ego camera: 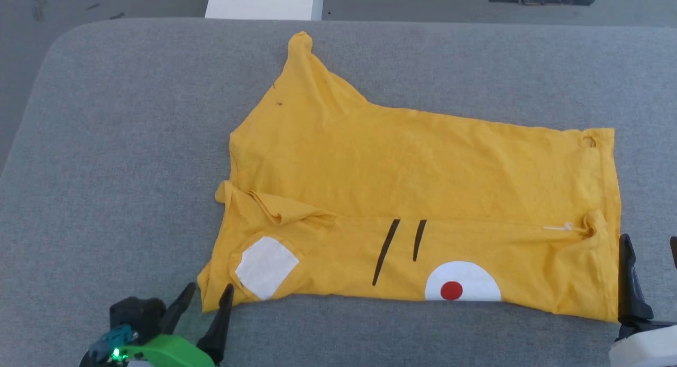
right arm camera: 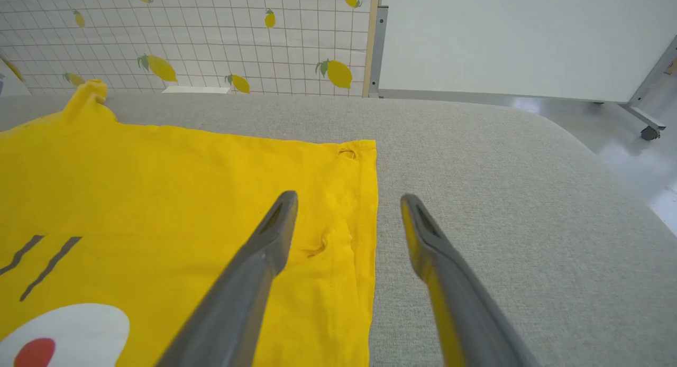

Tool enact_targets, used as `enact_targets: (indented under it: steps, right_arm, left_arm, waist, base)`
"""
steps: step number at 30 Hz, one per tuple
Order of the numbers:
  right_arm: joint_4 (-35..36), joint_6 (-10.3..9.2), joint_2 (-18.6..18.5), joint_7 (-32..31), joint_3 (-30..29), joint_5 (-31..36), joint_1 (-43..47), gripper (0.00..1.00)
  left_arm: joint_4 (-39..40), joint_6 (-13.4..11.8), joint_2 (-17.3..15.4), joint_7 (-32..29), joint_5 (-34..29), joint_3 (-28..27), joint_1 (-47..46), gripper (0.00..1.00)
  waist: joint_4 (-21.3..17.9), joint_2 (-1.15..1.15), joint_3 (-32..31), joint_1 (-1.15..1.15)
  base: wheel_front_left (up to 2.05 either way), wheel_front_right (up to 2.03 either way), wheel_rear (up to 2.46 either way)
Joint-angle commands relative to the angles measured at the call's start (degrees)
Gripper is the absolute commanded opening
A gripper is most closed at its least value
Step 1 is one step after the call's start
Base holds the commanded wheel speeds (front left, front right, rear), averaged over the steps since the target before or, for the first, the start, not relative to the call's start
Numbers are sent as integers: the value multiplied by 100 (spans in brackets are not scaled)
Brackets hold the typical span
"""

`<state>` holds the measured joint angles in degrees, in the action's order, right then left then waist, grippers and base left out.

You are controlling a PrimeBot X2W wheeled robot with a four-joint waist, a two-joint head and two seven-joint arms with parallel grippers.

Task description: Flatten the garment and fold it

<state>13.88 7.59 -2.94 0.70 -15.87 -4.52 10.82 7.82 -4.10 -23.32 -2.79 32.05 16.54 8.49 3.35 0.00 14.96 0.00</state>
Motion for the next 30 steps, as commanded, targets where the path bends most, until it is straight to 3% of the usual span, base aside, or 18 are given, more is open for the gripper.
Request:
enact_targets:
  steps: [1, 11, 14, 15, 16, 20, 25, 30]
  right_arm:
    - [5, -10, 5, -18, 26, -10, -79, 100]
    - [74, -10, 6, -120, 100, 2, -168, 100]
    - [120, -10, 6, -158, 97, 17, -189, 100]
    - [137, -10, 6, -175, 99, 27, -198, 100]
    - [157, -10, 6, -195, 106, 44, -211, 100]
    - [326, -10, 6, -325, 203, 209, -333, 100]
    - [602, -10, -18, -726, 305, 175, -558, 100]
    - [658, -10, -98, -2100, 115, -112, -296, 100]
  left_arm:
    - [-46, 16, -24, -84, 72, 28, -168, 100]
    - [-694, -56, 65, -590, 359, 41, -511, 100]
    - [-802, 65, 87, -753, 495, 126, -550, 100]
    - [-816, 153, 98, -825, 571, 177, -558, 34]
    - [-819, 225, 103, -862, 625, 209, -569, 0]
    - [-810, 395, 119, -886, 791, 226, -608, 0]
    - [-634, 372, 107, -643, 925, -27, -587, 0]
    - [-340, 285, -3, -533, 947, -205, -430, 0]
  waist:
    - [1, 0, 87, 0]
    - [-52, 0, 341, 0]
    - [-60, 0, 404, 0]
    - [-62, 0, 423, 0]
    - [-64, 0, 436, 0]
    - [-75, 0, 484, 0]
    - [-95, 0, 490, 0]
    - [-111, 0, 479, 0]
  base:
    - [0, 0, 0]
    - [0, 0, 0]
    - [0, 0, 0]
    - [0, 0, 0]
    - [0, 0, 0]
    - [0, 0, 0]
    - [0, 0, 0]
    - [0, 0, 0]
